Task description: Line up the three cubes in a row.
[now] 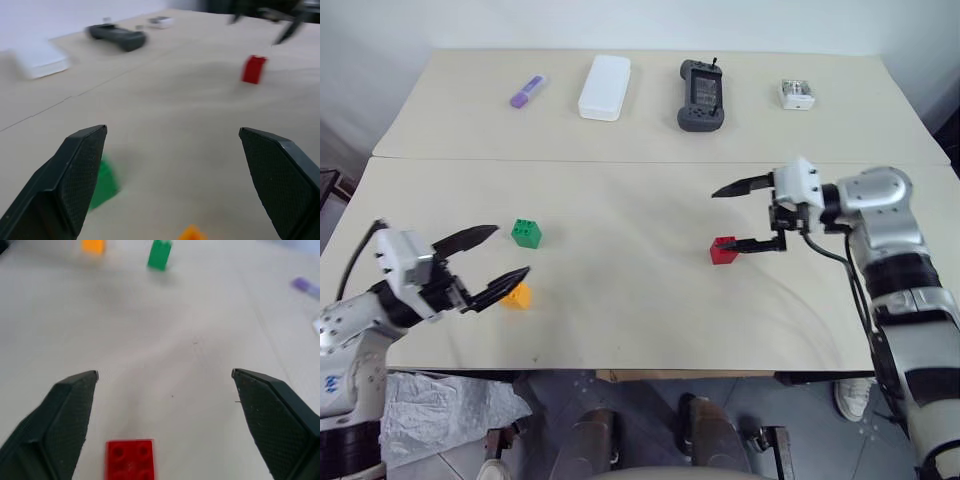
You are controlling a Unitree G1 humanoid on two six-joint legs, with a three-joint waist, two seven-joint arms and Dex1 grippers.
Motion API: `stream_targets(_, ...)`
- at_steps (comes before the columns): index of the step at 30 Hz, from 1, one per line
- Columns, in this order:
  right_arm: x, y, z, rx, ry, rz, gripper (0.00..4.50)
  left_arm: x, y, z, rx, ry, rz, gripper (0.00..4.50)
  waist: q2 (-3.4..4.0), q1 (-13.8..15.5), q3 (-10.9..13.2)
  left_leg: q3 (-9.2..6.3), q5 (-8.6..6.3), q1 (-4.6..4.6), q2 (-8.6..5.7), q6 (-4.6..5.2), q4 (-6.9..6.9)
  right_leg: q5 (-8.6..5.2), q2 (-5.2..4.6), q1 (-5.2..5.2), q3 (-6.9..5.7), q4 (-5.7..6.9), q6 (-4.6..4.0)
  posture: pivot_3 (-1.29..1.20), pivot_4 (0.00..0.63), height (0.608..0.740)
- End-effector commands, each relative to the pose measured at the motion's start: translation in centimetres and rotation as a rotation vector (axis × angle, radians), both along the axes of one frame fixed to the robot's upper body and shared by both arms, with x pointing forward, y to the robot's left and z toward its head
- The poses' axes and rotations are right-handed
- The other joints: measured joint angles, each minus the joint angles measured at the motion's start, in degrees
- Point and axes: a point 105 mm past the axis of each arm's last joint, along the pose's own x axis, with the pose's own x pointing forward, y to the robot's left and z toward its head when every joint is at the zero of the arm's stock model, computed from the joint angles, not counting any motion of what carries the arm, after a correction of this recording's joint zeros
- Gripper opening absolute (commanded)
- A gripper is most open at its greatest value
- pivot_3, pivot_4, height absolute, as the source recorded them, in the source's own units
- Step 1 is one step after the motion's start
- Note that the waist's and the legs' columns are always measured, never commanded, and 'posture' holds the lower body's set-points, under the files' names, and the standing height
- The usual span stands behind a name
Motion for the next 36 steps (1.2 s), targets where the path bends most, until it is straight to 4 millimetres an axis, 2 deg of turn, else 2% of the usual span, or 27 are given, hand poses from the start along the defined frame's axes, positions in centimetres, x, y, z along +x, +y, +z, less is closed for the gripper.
stream_targets(1,-3.0,-1.1,0.1,0.161,0.041,0.016,4.48,-2.2,4.3,-1.1,-0.055,0.026,0.197,4.50,0.00,0.03,0.00,0.03,-0.03,0.01,0.02,0.01,-0.01,-0.01,0.00,0.00,-0.02,-0.02,-0.02,0.00,0.150,0.740)
stream_targets(4,-4.1,-1.2,-0.8,0.243,0.074,-0.054,4.48,-3.9,7.0,-3.1,-0.101,0.094,0.317,4.50,0.01,-0.03,0.01,0.20,-0.10,0.02,0.06,0.03,-0.01,-0.03,0.00,-0.02,-0.03,-0.02,-0.05,0.00,0.150,0.740)
stream_targets(9,-5.8,-0.9,-2.5,0.300,0.092,-0.119,4.48,-6.8,9.7,-6.2,-0.141,0.201,0.438,4.50,-0.07,0.10,-0.05,0.41,-0.11,0.23,0.16,-0.01,0.08,-0.02,-0.02,0.05,0.04,0.04,-0.03,0.00,0.150,0.740)
stream_targets(13,-6.4,-1.3,-2.6,0.326,0.088,-0.168,4.48,-7.0,9.4,-6.4,-0.169,0.197,0.444,4.50,-0.10,0.71,-0.06,0.41,-0.16,0.18,0.17,0.00,0.07,0.00,-0.05,0.01,0.07,0.05,-0.07,0.00,0.150,0.740)
stream_targets(15,-6.3,-1.8,-2.5,0.332,0.081,-0.197,4.48,-6.6,8.2,-6.1,-0.172,0.177,0.416,4.50,-0.09,1.21,-0.06,0.44,-0.16,0.18,0.15,0.02,0.09,0.06,-0.07,0.00,0.11,0.04,-0.14,0.00,0.150,0.740)
stream_targets(18,-6.1,-2.4,-2.6,0.321,0.078,-0.229,4.48,-5.2,6.7,-4.9,-0.213,0.114,0.403,4.50,-0.21,1.66,-0.13,0.40,-0.17,0.19,0.15,0.02,0.09,0.09,-0.07,0.02,0.11,0.00,-0.17,0.00,0.150,0.740)
stream_targets(23,-6.1,-2.3,-2.7,0.296,0.102,-0.209,4.48,-1.6,3.9,-2.1,-0.271,0.041,0.373,4.50,-0.25,1.96,-0.16,0.37,-0.14,0.18,0.17,0.02,0.10,0.09,-0.03,0.02,0.09,0.04,-0.19,0.00,0.150,0.740)
stream_targets(25,-6.2,-1.4,-1.3,0.332,0.118,-0.170,4.48,0.7,2.2,-1.8,-0.196,0.121,0.394,4.50,-0.25,1.84,-0.16,0.39,-0.15,0.19,0.16,0.02,0.10,0.09,-0.02,0.01,0.11,0.07,-0.19,0.00,0.150,0.740)
stream_targets(26,-6.4,-0.9,-0.7,0.338,0.118,-0.148,4.48,1.7,1.5,-0.8,-0.170,0.107,0.408,4.50,-0.25,1.75,-0.16,0.39,-0.14,0.18,0.16,0.02,0.10,0.09,-0.01,0.00,0.11,0.07,-0.19,0.00,0.150,0.740)
stream_targets(29,-6.5,-0.2,0.0,0.353,0.110,-0.120,4.48,3.9,1.1,1.2,-0.242,0.112,0.511,4.50,-0.27,1.68,-0.17,0.38,-0.13,0.18,0.16,0.01,0.12,0.09,0.04,-0.02,0.11,0.12,-0.19,0.00,0.150,0.740)
stream_targets(32,-6.6,0.3,0.0,0.357,0.111,-0.103,4.48,5.5,-0.4,0.6,-0.156,0.171,0.512,4.50,-0.28,1.42,-0.19,0.36,-0.14,0.21,0.15,0.00,0.12,0.09,0.07,-0.02,0.11,0.13,-0.19,0.00,0.150,0.740)
stream_targets(36,-6.5,1.0,-0.3,0.370,0.111,-0.089,4.48,7.6,-2.2,0.2,-0.147,0.230,0.477,4.50,-0.29,1.52,-0.19,0.38,-0.15,0.15,0.08,0.02,0.12,0.09,0.08,-0.07,0.09,0.13,-0.19,0.00,0.150,0.740)
